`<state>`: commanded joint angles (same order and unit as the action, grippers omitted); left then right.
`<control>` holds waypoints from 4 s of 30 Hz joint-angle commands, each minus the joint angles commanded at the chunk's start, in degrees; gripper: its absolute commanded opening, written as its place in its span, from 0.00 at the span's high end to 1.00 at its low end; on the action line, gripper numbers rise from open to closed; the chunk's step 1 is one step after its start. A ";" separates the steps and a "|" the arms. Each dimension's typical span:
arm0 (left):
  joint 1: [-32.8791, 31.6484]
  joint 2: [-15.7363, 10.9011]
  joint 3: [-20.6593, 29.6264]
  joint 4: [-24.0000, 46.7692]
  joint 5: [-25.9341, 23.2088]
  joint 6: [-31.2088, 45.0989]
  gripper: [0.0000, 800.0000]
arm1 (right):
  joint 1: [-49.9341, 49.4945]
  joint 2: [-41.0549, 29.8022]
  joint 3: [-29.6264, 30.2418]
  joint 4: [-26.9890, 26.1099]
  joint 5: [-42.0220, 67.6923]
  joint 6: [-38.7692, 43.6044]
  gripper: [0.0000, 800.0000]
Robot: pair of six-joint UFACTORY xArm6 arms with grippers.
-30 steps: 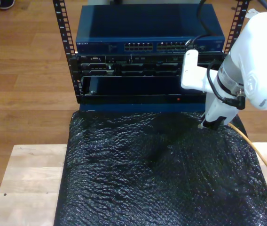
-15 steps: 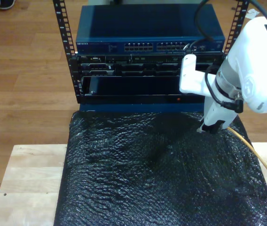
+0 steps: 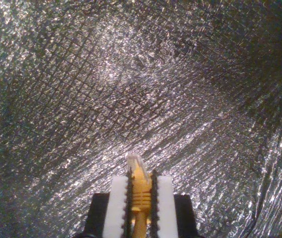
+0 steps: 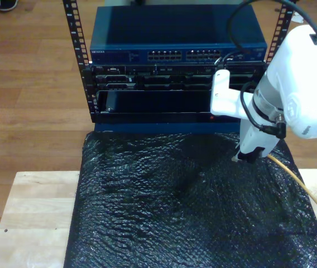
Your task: Grab the cable and plug it in
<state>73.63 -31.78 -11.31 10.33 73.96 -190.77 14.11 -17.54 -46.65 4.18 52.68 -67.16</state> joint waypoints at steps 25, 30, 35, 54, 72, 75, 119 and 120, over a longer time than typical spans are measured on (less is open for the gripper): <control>0.35 1.32 5.36 -0.44 -9.76 0.26 0.00 | 0.35 -0.18 3.60 -2.55 -6.68 -0.26 1.00; 0.35 1.32 5.36 -0.44 -9.76 0.26 0.00 | 0.35 -0.26 3.96 -2.64 -7.74 -0.35 1.00; 0.35 1.32 5.27 -0.44 -9.76 0.26 0.00 | 0.35 -0.44 6.95 -4.84 -15.12 -0.26 1.00; 0.35 1.32 5.36 -0.44 -9.76 0.26 0.00 | 1.05 -2.90 18.55 -12.66 -45.89 -0.09 1.00; 0.35 1.32 5.36 -0.44 -9.76 0.26 0.00 | 1.05 1.93 21.19 -12.40 -71.56 -0.26 1.00; 0.35 1.32 5.36 -0.44 -9.76 0.26 0.00 | 0.97 1.93 21.63 -10.81 -74.37 -0.18 1.00; 0.35 1.32 5.36 -0.44 -9.76 0.26 0.00 | 0.97 32.79 7.38 -4.57 -110.33 -18.99 1.00; 0.35 1.41 5.27 -0.44 -9.76 0.26 0.00 | 1.05 32.97 7.38 -4.57 -110.42 -18.99 1.00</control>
<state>73.98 -30.37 -6.03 9.89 64.20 -190.51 15.16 15.43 -39.26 -0.40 -57.74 -86.15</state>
